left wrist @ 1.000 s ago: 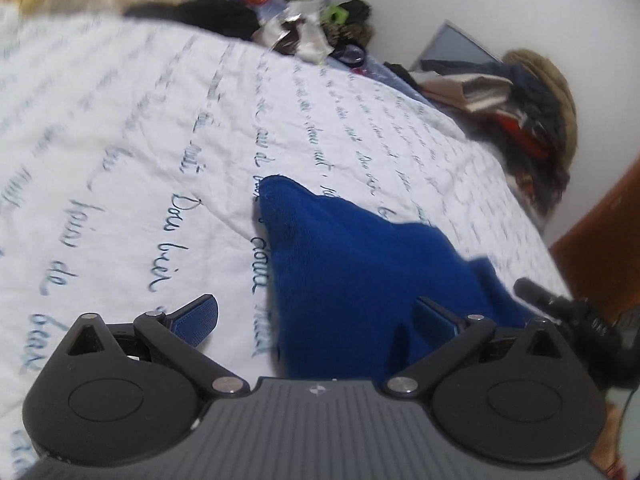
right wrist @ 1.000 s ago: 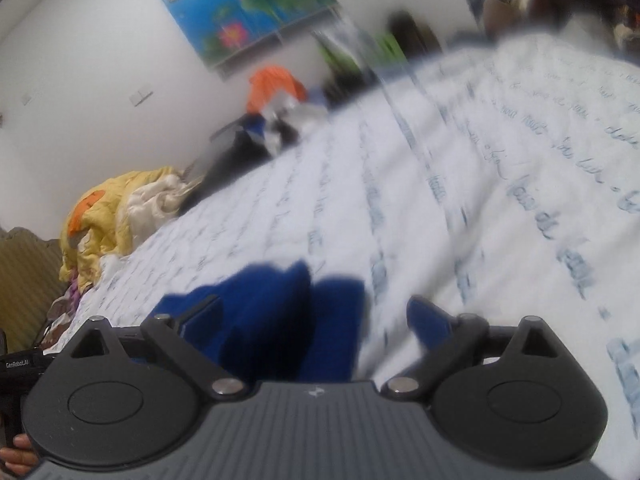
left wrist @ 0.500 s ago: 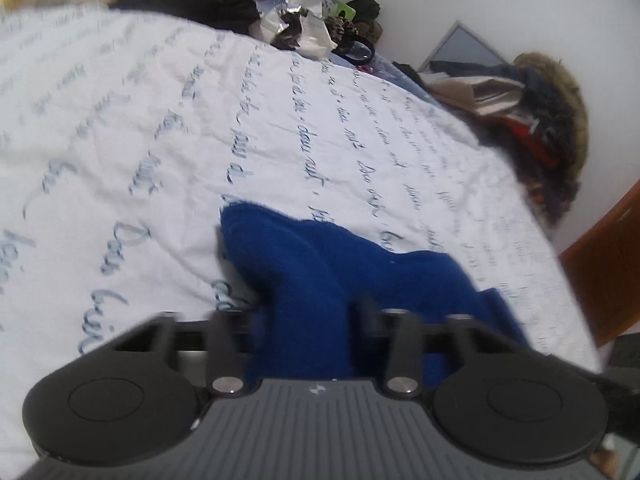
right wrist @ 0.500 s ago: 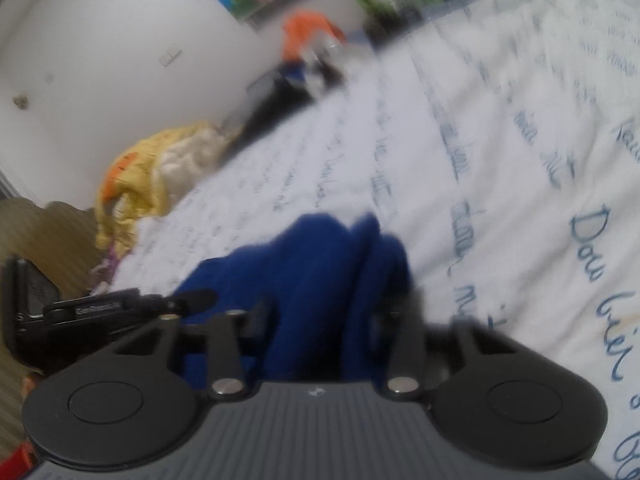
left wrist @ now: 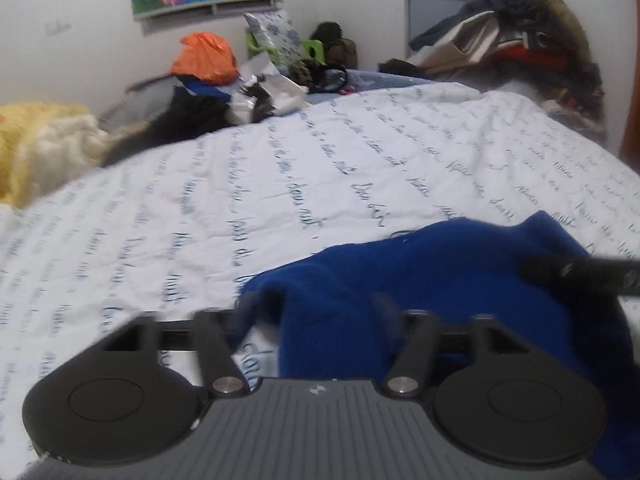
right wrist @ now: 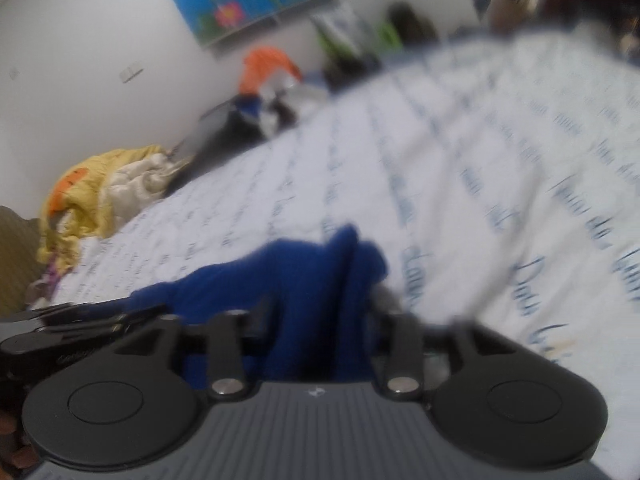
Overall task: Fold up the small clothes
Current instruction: 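Grasp the folded sweater edge again with both tools and tuck it, then open both tools and lift them away from the folded blue sweater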
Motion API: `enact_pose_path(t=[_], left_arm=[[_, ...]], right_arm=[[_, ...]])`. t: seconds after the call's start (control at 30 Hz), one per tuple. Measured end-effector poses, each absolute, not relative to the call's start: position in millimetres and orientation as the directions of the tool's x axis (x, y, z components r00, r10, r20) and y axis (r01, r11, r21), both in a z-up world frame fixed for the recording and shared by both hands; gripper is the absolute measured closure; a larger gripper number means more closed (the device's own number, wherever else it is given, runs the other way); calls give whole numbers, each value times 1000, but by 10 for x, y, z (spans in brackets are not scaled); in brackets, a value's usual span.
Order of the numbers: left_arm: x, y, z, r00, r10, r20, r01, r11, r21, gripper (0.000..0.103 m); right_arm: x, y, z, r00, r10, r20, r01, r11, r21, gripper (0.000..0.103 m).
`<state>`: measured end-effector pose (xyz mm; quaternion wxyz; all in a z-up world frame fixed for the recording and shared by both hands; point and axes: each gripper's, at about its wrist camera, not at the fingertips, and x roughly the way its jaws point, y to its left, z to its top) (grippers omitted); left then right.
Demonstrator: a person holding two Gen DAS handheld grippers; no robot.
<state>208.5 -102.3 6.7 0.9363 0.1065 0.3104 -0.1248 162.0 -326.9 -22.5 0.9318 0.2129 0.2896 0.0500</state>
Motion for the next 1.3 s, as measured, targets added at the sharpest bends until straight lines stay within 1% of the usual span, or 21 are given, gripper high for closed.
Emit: enact_pose_path(t=[0.03, 0.07, 0.1, 0.17, 0.27, 0.37, 0.47, 0.53, 0.63, 0.73, 0.83, 0.93, 1.13, 1.2, 1.3], left_arm=[[2011, -1002, 91, 797, -145, -587, 275, 951, 139, 10], [1936, -976, 123, 814, -129, -566, 257, 954, 153, 7], [1857, -950, 151, 825, -118, -553, 245, 956, 162, 3], [1714, -908, 198, 832, -87, -548, 216, 961, 175, 3], [1467, -838, 199, 820, -55, -570, 176, 971, 160, 3], [1244, -803, 134, 805, -75, -589, 168, 980, 104, 3], [1107, -851, 44, 811, -56, -583, 157, 980, 124, 3], [1068, -862, -7, 808, -44, -588, 151, 979, 134, 3], [1048, -836, -32, 800, -52, -598, 151, 982, 116, 3], [1030, -786, -43, 795, -56, -604, 146, 984, 100, 3], [1005, -755, -55, 788, -59, -613, 141, 986, 87, 3], [967, -744, -57, 781, -55, -622, 136, 987, 82, 3], [792, -705, -28, 764, -75, -641, 137, 989, 47, 3], [702, -696, -37, 754, -92, -651, 145, 989, 28, 3], [544, -660, -65, 749, -115, -652, 153, 988, 2, 3]], right_arm=[[1539, -3259, -166, 843, 170, -510, 51, 920, 390, 32], [1448, -3251, -110, 857, 125, -499, 71, 932, 356, 29], [1354, -3246, -60, 866, 89, -493, 91, 939, 330, 29], [1139, -3219, 4, 874, 61, -482, 103, 947, 305, 29], [823, -3071, -6, 877, 78, -474, 56, 964, 262, 29], [709, -2892, -140, 839, 83, -538, 34, 978, 204, 29], [695, -2818, -317, 805, 51, -591, 56, 985, 161, 29], [654, -2837, -334, 808, 40, -588, 83, 980, 181, 29], [514, -2848, -283, 817, 11, -576, 121, 974, 190, 29], [372, -2771, -236, 829, 9, -560, 109, 978, 178, 28], [309, -2688, -271, 816, 13, -578, 92, 984, 153, 28], [306, -2642, -343, 801, -22, -598, 105, 989, 104, 27], [122, -2652, -276, 808, -28, -589, 142, 979, 148, 25], [56, -2618, -270, 808, -30, -588, 139, 980, 141, 22], [-44, -2550, -271, 808, -32, -589, 127, 984, 121, 22]])
